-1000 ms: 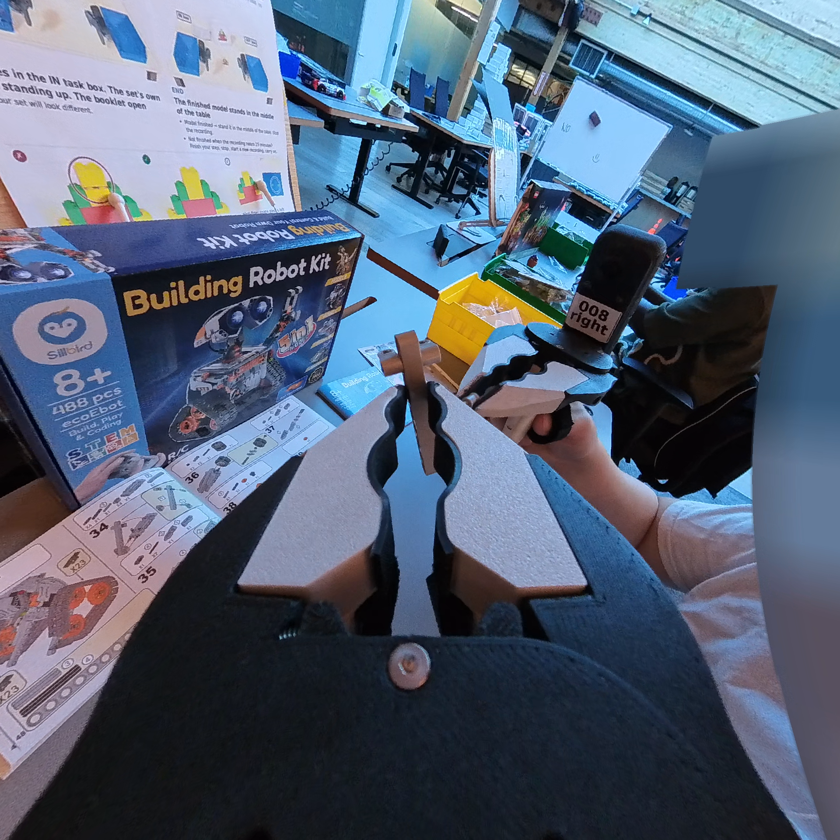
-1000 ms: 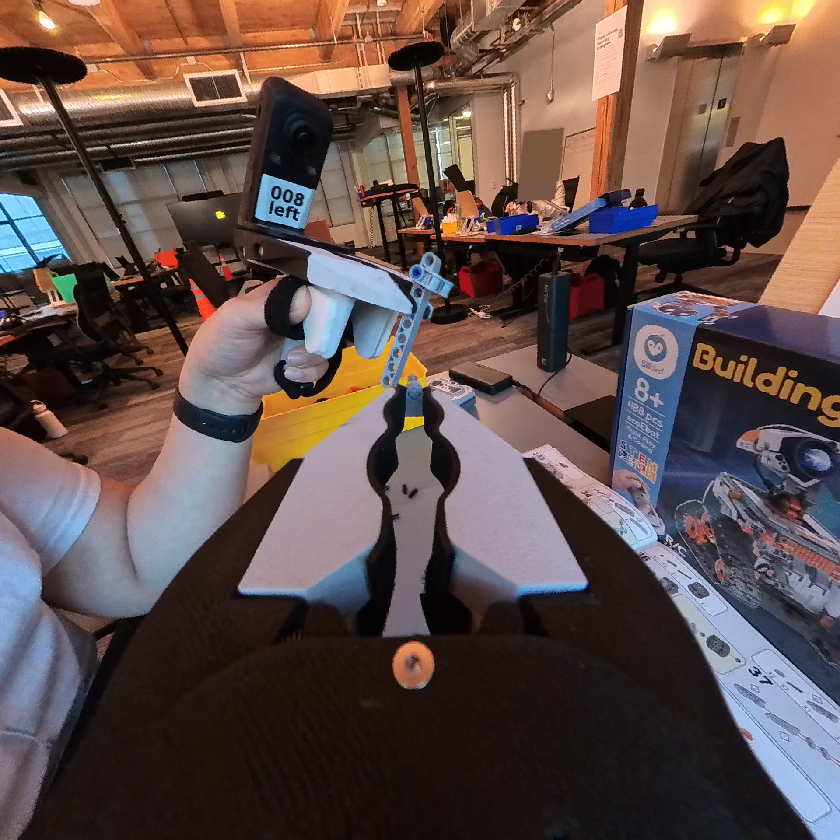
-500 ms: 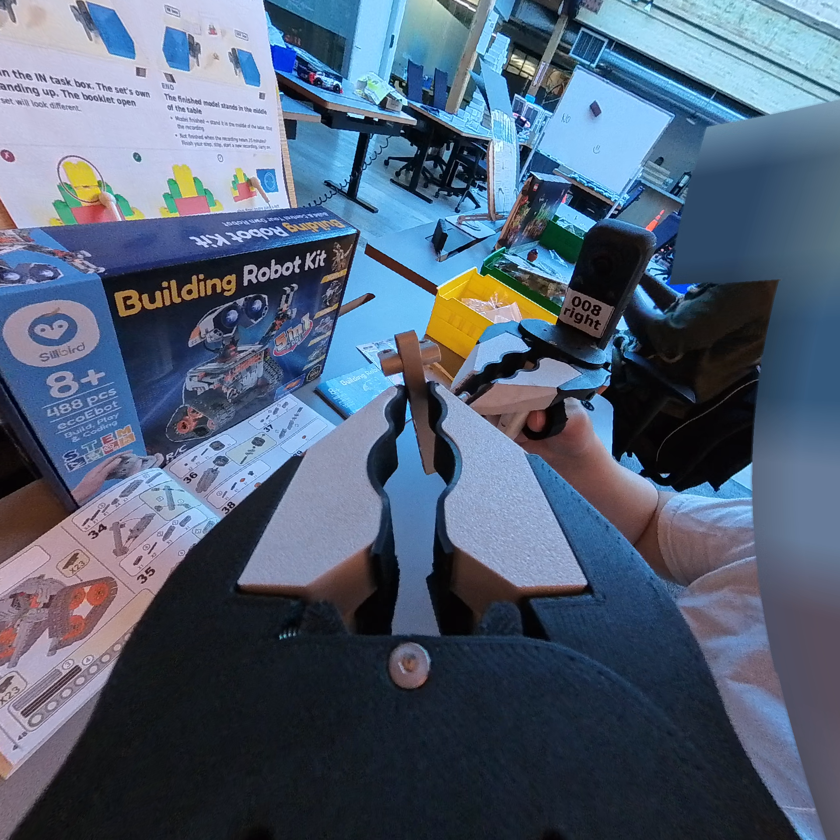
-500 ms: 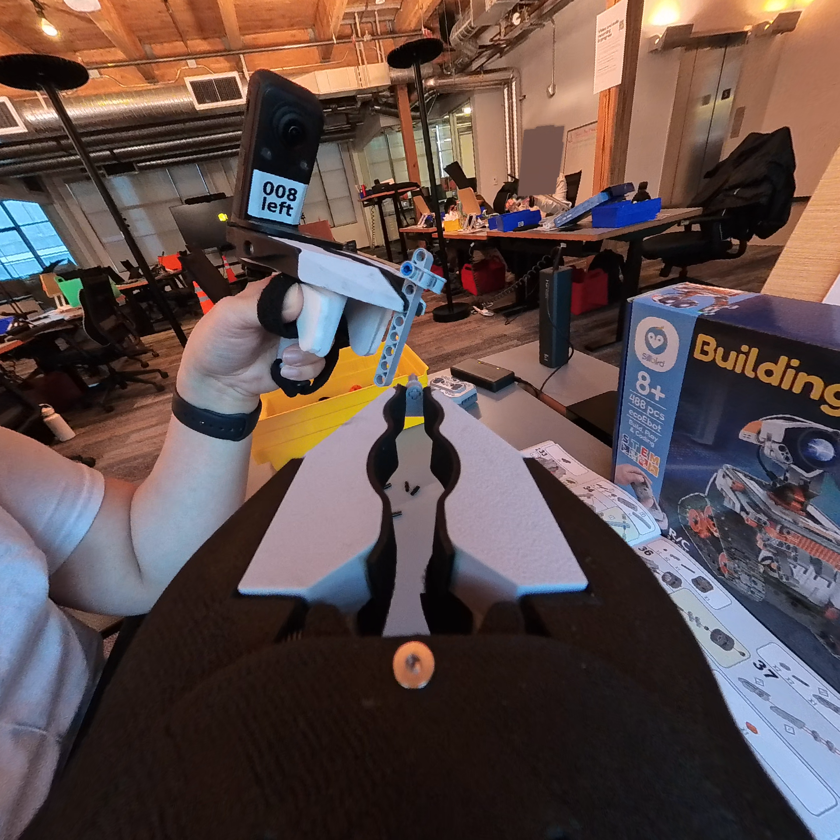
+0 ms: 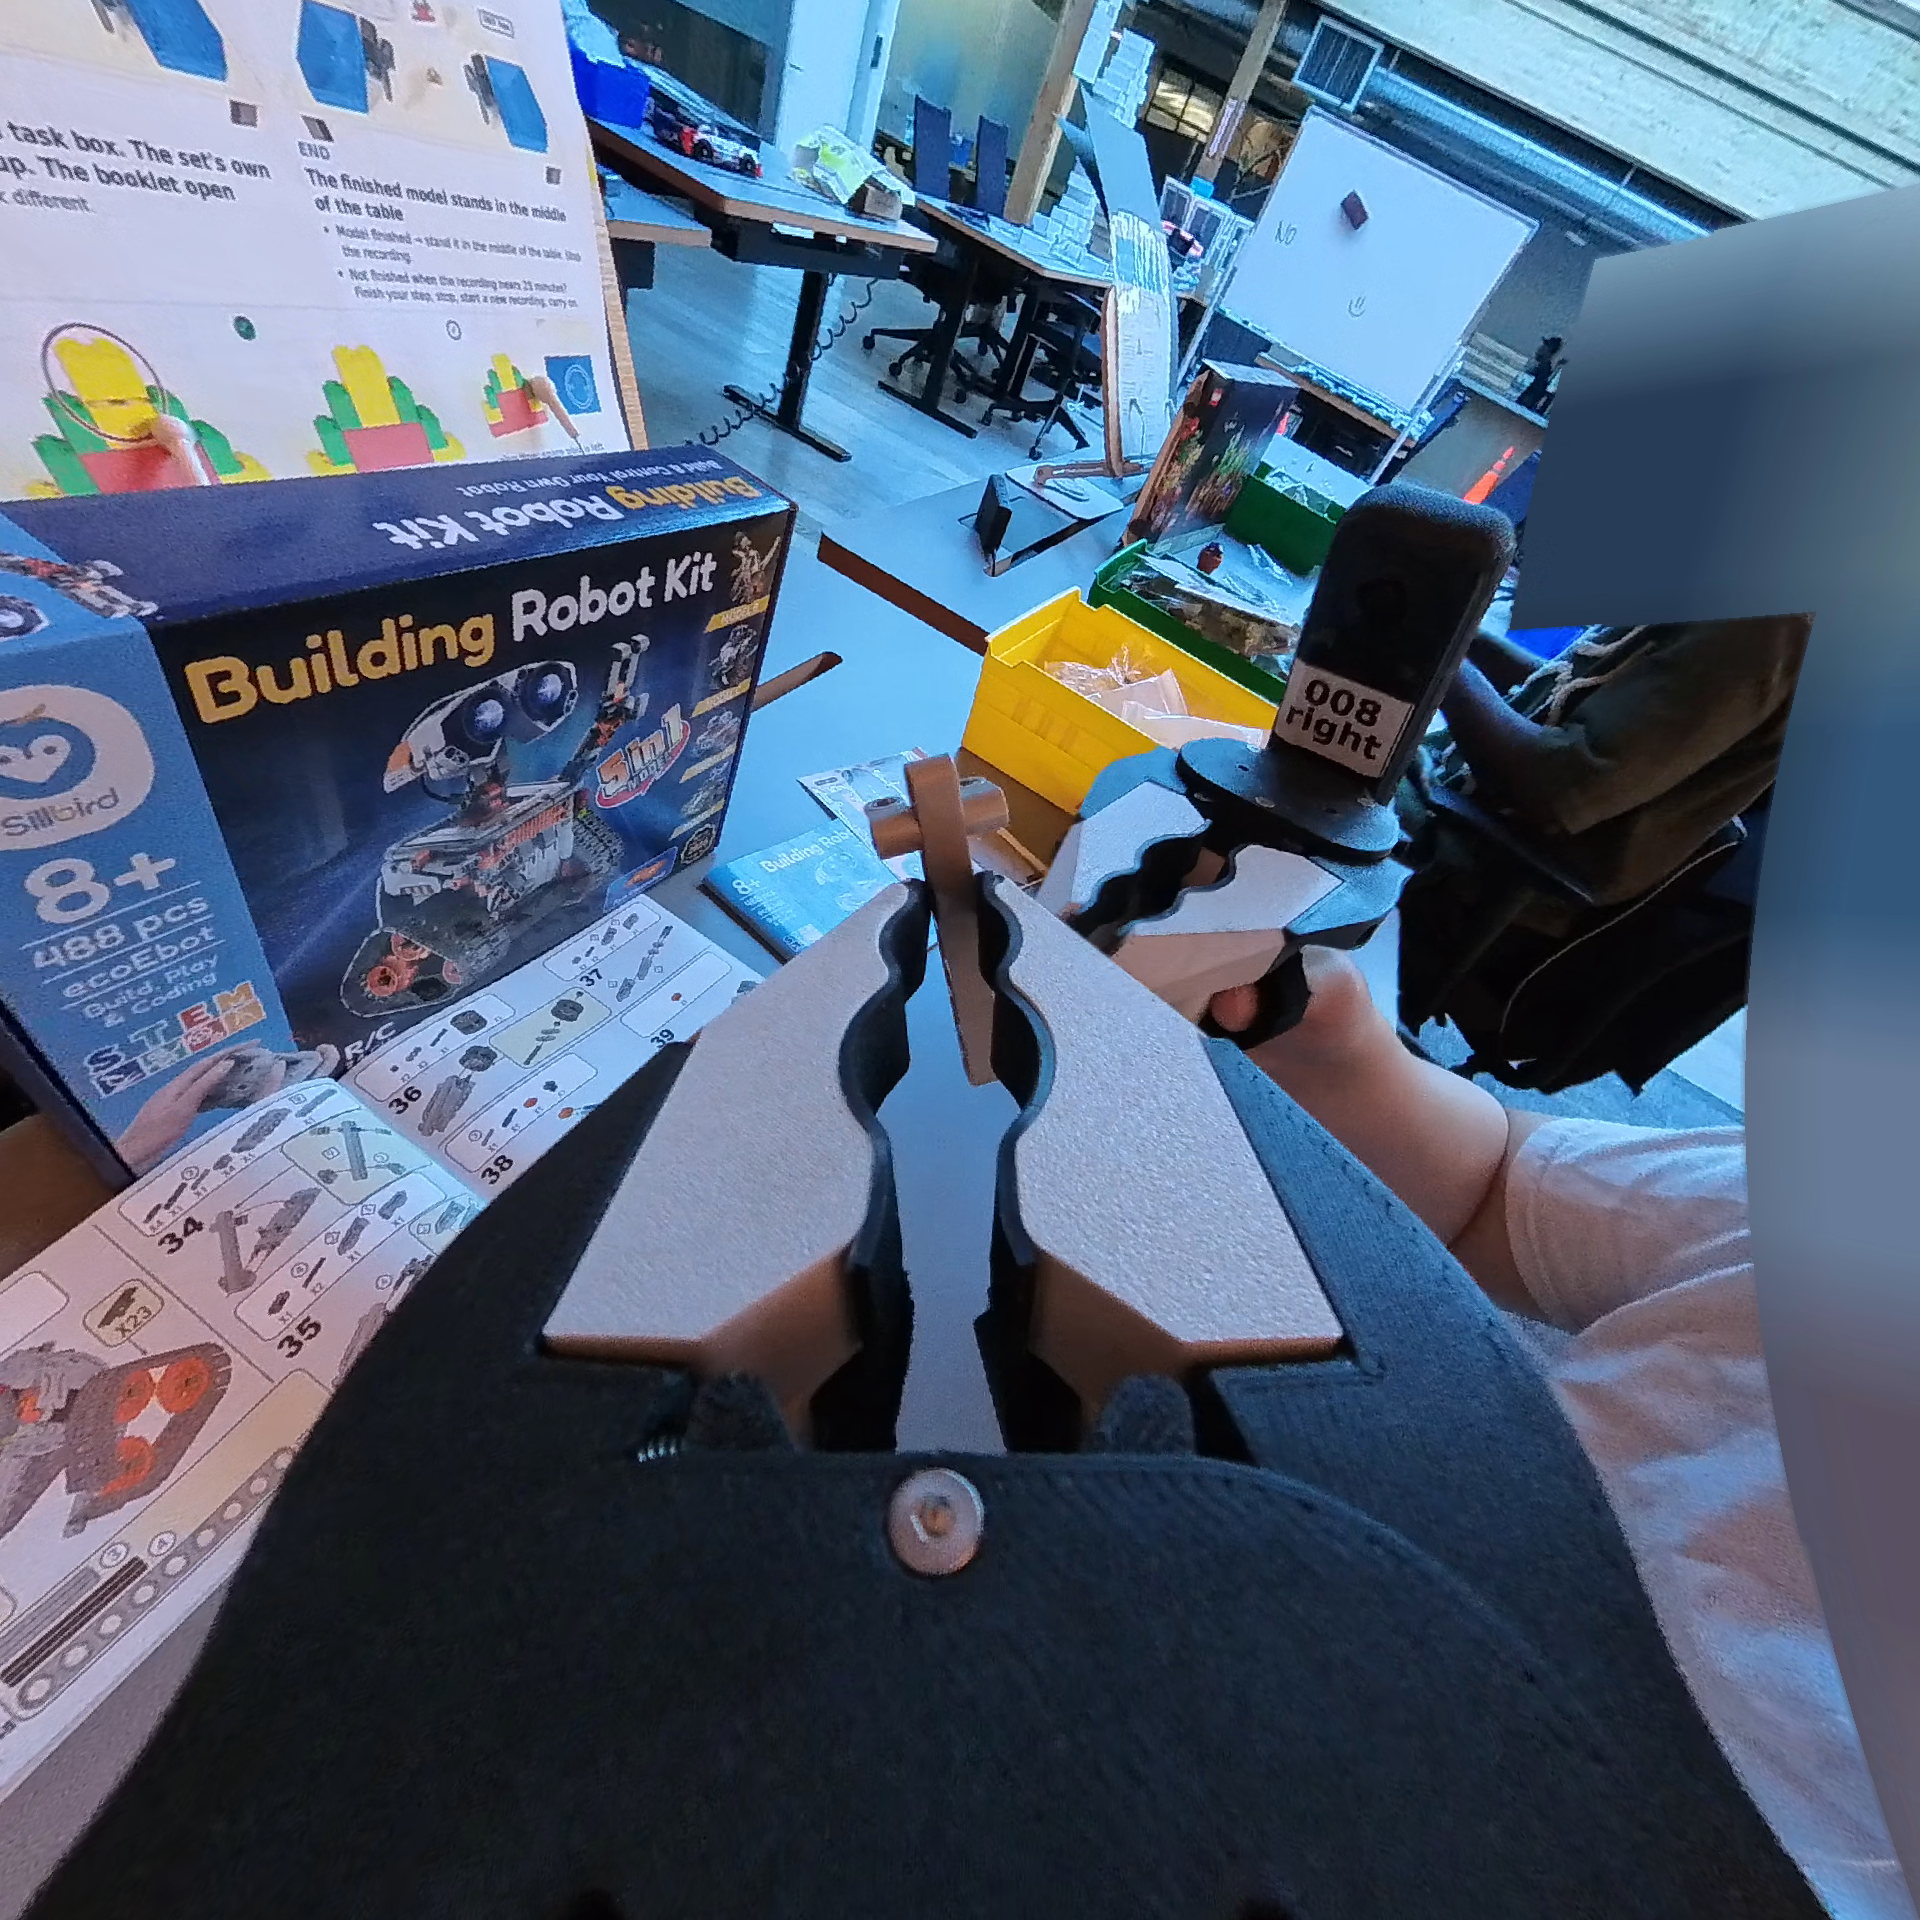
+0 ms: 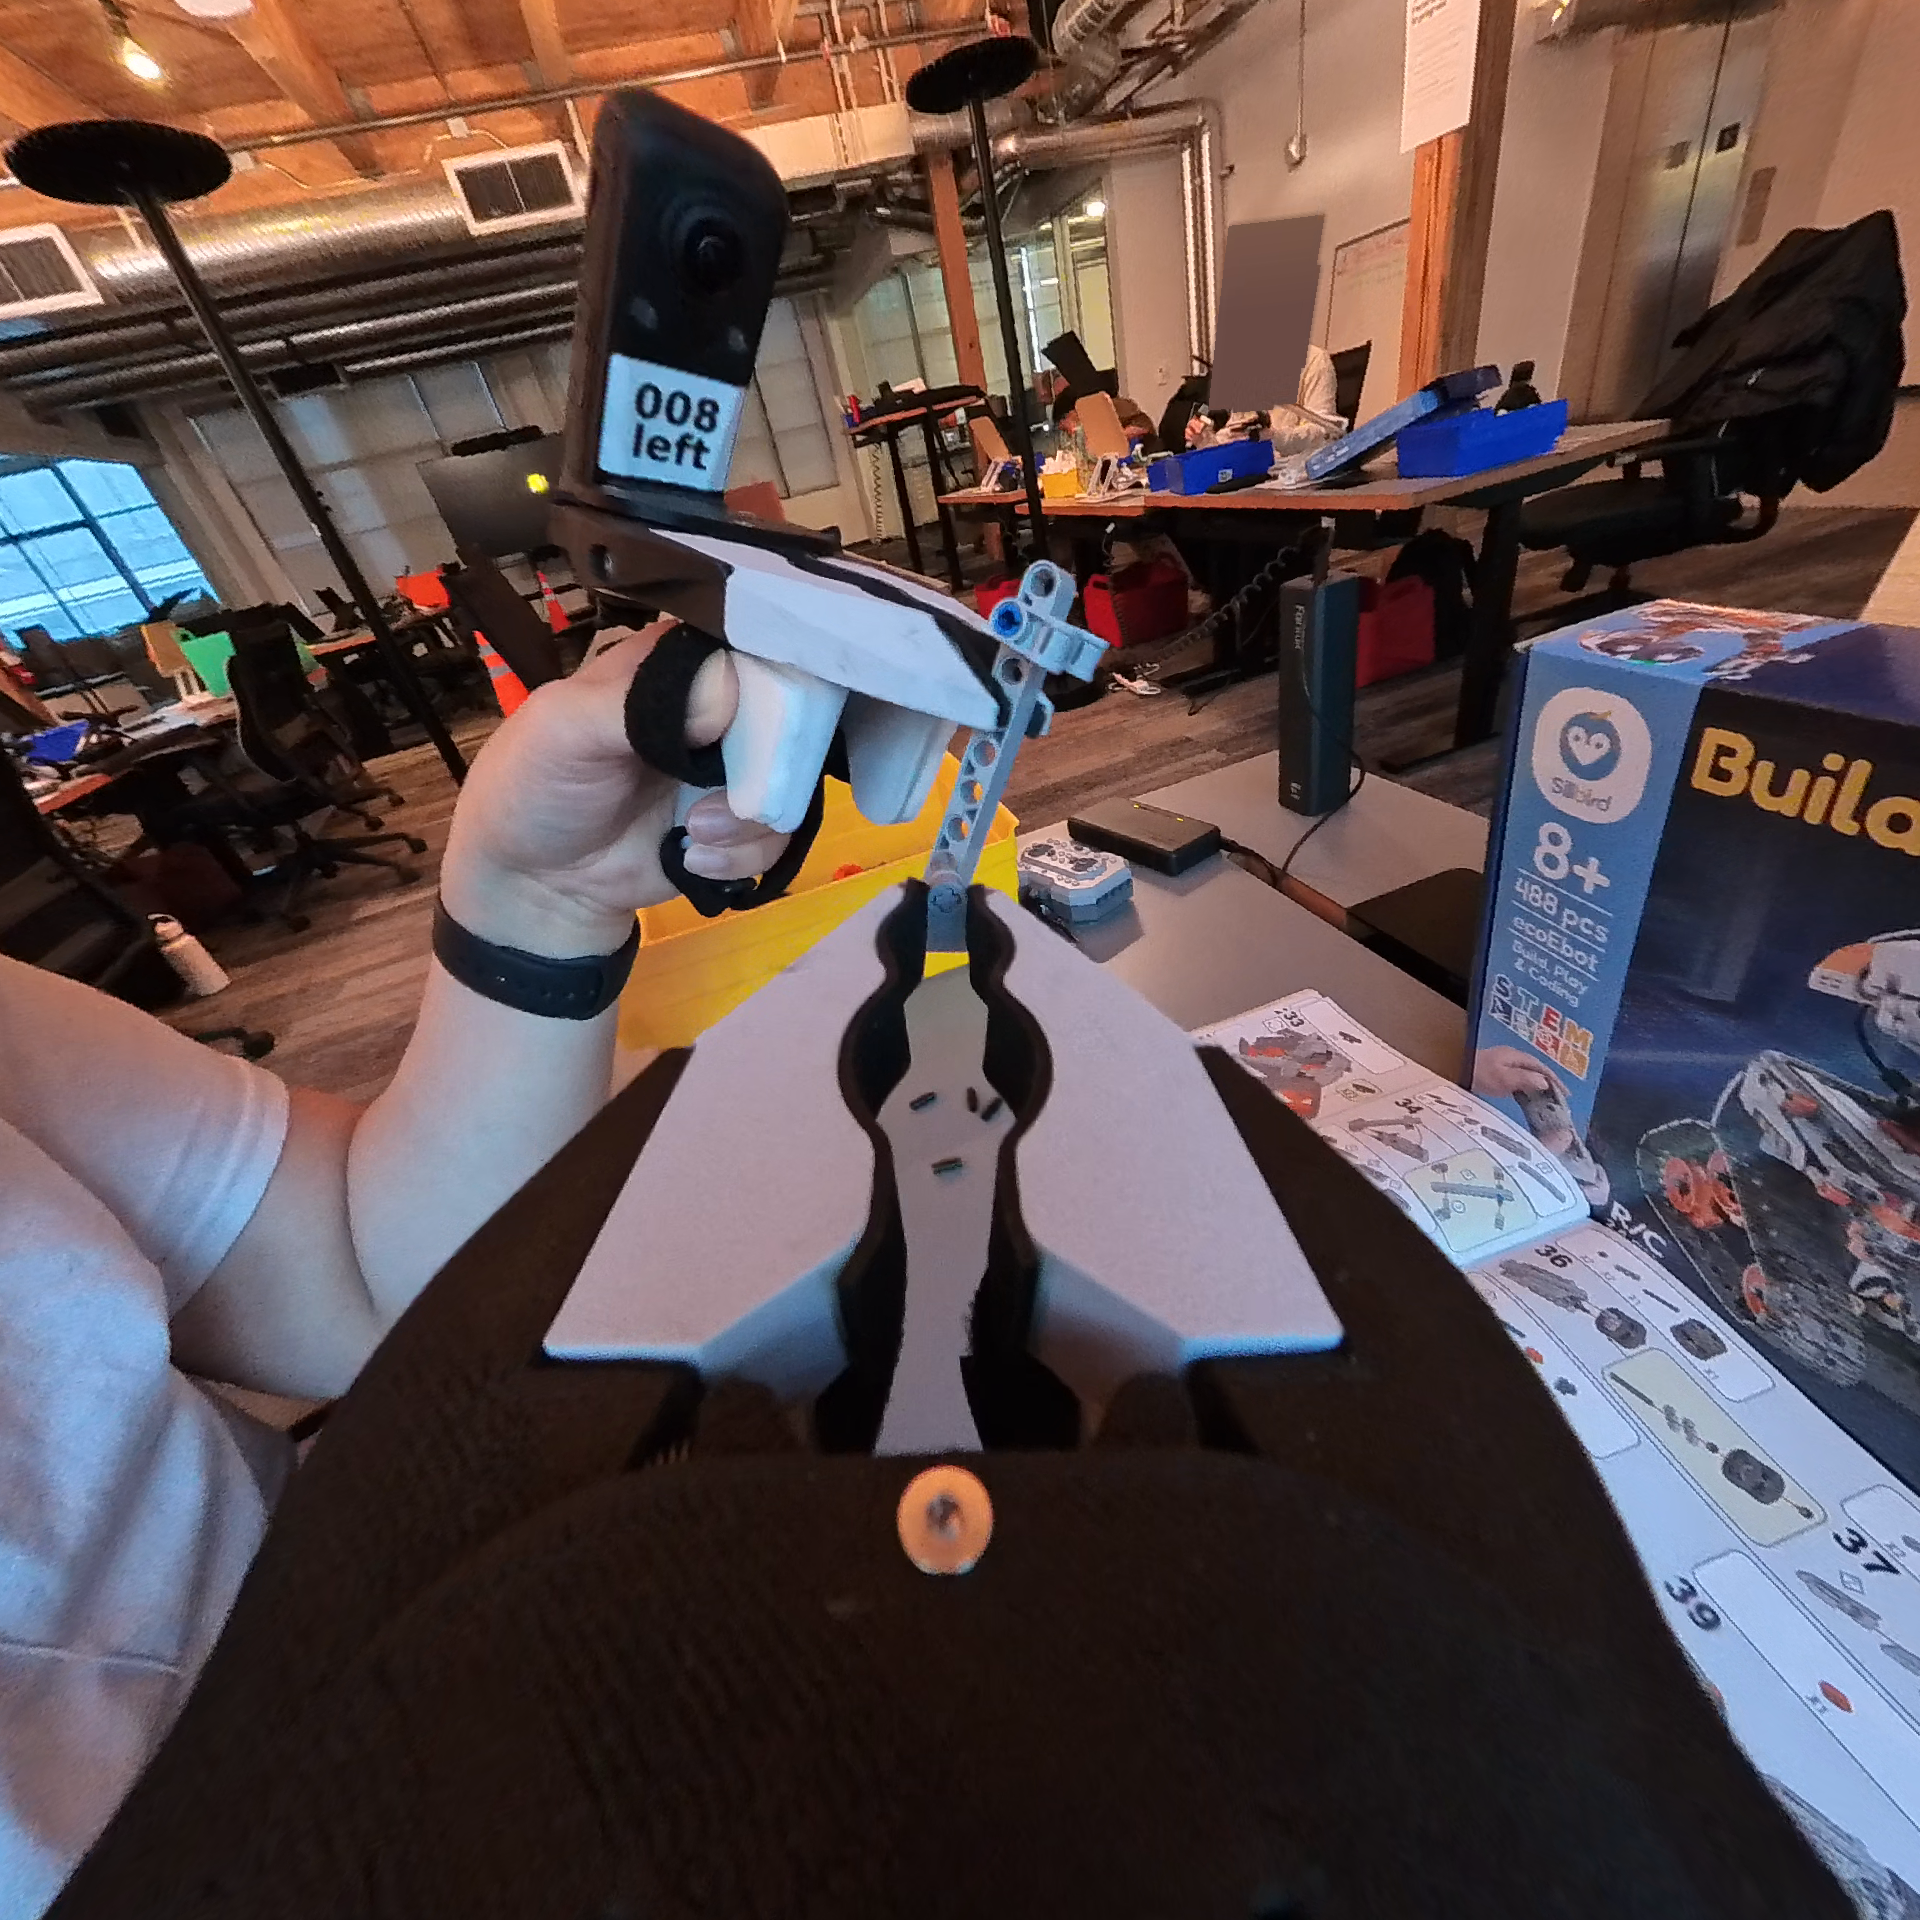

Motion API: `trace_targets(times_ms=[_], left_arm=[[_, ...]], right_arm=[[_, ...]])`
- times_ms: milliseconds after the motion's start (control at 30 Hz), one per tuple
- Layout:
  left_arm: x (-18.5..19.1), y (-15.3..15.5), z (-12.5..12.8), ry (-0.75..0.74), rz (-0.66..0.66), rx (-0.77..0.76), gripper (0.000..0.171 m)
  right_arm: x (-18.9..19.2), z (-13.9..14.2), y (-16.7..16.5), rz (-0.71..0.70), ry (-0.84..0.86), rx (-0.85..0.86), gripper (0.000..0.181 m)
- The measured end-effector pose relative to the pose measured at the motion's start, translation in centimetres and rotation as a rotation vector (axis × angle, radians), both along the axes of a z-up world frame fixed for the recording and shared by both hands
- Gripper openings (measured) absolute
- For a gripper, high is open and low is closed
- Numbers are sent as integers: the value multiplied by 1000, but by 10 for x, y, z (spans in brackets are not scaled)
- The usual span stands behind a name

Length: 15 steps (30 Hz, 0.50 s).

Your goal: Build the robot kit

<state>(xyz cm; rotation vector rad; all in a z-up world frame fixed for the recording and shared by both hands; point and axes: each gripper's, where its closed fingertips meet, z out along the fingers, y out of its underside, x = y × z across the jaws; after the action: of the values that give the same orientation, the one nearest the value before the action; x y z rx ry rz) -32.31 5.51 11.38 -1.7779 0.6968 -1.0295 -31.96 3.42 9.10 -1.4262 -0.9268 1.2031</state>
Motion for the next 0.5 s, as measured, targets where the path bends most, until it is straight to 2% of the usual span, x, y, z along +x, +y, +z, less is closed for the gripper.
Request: trace_targets(times_ms=[167,500], left_arm=[[3,4,-4,29,28,9,7],[18,25,-8,-3,141,79,6]], right_arm=[[0,-5,5,-44,-33,7,7],[7,-6,22,-324,-153,212,7]])
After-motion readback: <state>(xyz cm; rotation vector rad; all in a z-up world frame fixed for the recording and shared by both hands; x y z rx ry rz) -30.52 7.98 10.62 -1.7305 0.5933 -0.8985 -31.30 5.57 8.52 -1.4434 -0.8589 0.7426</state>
